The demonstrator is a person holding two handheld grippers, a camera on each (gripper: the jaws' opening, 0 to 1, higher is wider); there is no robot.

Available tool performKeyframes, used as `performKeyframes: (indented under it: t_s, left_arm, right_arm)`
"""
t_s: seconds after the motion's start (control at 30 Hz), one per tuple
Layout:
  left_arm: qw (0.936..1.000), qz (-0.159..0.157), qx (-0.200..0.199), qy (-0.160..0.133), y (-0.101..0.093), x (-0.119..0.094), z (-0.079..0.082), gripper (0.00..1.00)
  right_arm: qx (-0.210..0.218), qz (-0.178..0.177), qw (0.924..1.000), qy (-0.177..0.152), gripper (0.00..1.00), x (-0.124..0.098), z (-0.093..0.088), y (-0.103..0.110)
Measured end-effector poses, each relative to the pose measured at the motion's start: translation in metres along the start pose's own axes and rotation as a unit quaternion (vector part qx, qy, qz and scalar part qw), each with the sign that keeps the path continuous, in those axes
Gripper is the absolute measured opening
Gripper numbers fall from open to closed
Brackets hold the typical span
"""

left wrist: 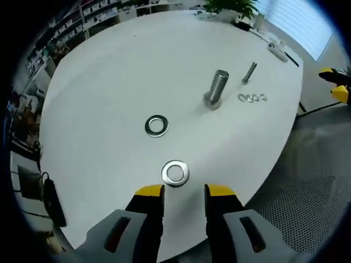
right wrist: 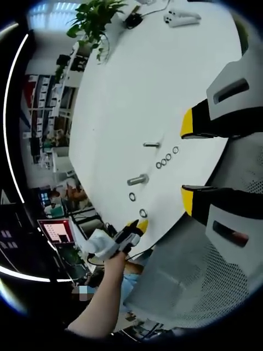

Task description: Place the washer onto the threaded stud by aligning its center hole with the stud, sliding it down to the base, and recovering from edge contact or off-axis alignment until the washer reaches the visible bottom stop.

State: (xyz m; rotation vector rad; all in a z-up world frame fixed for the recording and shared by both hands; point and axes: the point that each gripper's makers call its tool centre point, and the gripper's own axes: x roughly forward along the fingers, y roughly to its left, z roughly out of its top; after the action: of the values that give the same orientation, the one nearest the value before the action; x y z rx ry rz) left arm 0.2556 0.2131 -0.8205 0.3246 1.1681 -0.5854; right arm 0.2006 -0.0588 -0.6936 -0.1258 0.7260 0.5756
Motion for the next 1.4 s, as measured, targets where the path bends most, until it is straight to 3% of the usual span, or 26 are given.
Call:
performKeyframes:
  t_s: [0.13, 0.73, 0.9, 1.2, 1.4]
  left_arm:
    - [0.9999, -0.003, -0.008, 0.011, 0.001, 0.006, -0.002, 0.30]
    - [0.9989, 0.010, 0.033, 0.033, 0.008, 0.021, 0.007, 0.25]
    - [0.9969, 0.015, 0.056, 0.054, 0.008, 0.022, 0.007, 0.24]
    - [0.9933, 0.008, 0.061, 0.097, 0.009, 0.024, 0.008, 0.23]
    - [0.9924, 0.004, 0.064, 0.105, 0.009, 0.023, 0.008, 0.24]
  right_arm:
    - [0.002, -0.002, 1.0000, 0.001, 0.36, 0.000, -0.001, -0.001]
    - [0.004, -0.007, 1.0000, 0.004, 0.36, 0.000, -0.002, -0.004]
    - [0.005, -0.008, 0.9999, 0.003, 0.36, 0.000, -0.002, -0.005]
    - [0.006, -0.010, 0.9999, 0.004, 0.35, 0.000, -0.002, -0.005]
    - [0.007, -0.010, 0.9999, 0.003, 0.35, 0.000, -0.002, -0.005]
